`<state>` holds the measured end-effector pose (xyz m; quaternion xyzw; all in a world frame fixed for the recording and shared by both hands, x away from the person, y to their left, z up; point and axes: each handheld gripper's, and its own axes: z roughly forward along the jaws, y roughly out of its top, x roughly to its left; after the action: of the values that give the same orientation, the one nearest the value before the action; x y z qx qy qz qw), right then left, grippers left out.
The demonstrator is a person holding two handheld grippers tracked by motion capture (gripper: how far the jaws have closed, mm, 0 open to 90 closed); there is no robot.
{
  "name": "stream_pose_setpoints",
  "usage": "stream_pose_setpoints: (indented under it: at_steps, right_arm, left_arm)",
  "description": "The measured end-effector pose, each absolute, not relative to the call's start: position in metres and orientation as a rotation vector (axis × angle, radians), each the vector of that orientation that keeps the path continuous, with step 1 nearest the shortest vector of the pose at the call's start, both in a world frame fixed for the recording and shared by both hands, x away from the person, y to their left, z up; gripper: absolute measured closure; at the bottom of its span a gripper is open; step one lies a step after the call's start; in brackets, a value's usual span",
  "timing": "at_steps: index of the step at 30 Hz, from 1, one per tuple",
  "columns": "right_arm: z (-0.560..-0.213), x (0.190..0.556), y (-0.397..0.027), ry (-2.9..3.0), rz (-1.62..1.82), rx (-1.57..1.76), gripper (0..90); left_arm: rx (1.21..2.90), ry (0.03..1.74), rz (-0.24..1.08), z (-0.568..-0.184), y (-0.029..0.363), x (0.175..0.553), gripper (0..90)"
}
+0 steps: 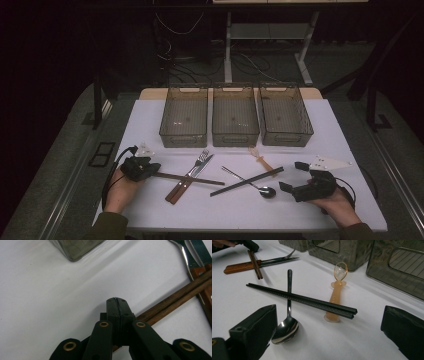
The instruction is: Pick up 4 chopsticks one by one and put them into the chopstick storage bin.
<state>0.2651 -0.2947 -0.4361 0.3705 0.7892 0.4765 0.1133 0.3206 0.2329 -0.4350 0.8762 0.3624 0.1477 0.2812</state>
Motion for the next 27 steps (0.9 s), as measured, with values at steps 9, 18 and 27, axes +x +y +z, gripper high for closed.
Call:
stream_pose_setpoints:
  at_steps: [9, 18, 27]
  right_arm:
    - [-0.436, 0.265, -0.295, 2.318, 1.396, 1.084, 1.0]
    - [-0.436, 0.265, -0.295, 2.320, 1.397, 1.083, 0.9]
    - [-0.436, 0.265, -0.295, 2.321, 1.399, 1.083, 0.9]
  left_arm:
    - [2.344, 0.981, 0.358, -0.434, 0.235, 0.313, 89.2]
    - [2.338, 0.986, 0.343, -0.434, 0.236, 0.311, 89.2]
    - [2.329, 0.981, 0.330, -0.435, 0.238, 0.306, 89.2]
